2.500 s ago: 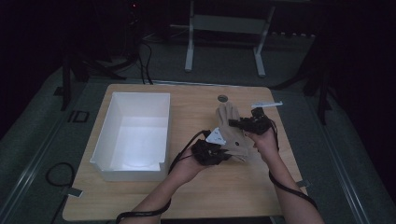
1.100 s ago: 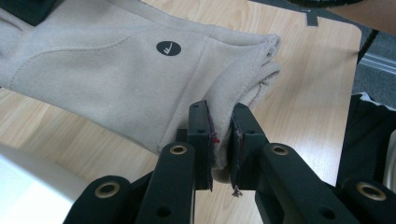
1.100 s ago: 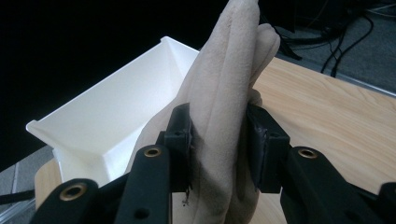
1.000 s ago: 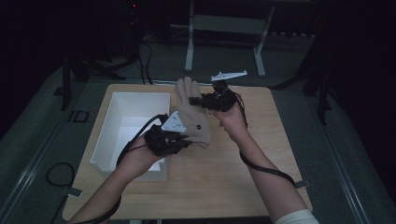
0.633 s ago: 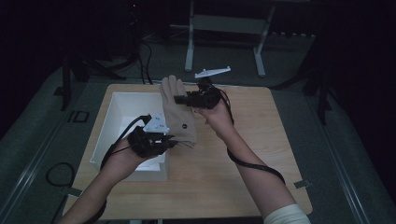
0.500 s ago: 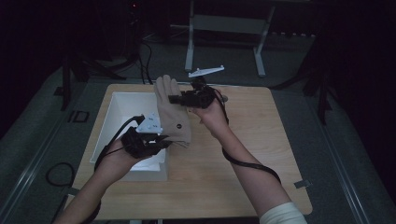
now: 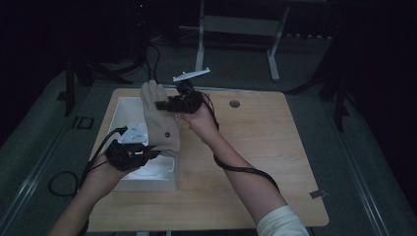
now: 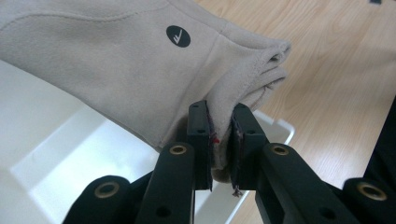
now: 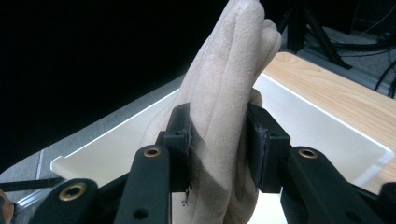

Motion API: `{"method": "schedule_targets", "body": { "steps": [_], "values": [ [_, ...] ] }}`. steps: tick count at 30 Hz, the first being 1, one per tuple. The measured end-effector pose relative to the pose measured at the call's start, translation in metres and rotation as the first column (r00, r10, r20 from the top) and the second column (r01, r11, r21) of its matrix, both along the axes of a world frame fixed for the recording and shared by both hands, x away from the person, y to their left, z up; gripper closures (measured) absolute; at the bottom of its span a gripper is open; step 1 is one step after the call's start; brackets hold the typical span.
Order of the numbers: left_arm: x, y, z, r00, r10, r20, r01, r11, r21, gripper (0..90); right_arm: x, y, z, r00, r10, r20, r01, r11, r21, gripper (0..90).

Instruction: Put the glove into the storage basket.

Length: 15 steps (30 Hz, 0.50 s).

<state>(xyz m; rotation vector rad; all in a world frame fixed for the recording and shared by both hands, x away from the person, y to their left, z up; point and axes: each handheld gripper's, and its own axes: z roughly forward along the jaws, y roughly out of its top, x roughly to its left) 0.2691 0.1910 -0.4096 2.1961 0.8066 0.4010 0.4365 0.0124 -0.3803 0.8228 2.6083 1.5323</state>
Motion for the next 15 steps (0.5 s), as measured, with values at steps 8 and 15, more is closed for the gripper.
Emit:
{"method": "schedule_targets", "body": {
  "steps": [8,15],
  "values": [
    [-0.004,0.023,-0.018,0.9975,0.065,-0.026,-0.065,0.9979,0.003,81.0,0.001,0.029,-0.017,0.9996,0.018,-0.022,-0.019,0.9995,-0.024,64.3],
    [0.001,0.022,-0.044,0.994,0.088,-0.065,-0.088,0.9961,-0.003,81.0,0.008,0.035,-0.04,0.9983,0.012,-0.058,-0.017,0.9967,-0.08,64.1]
  ]
}}
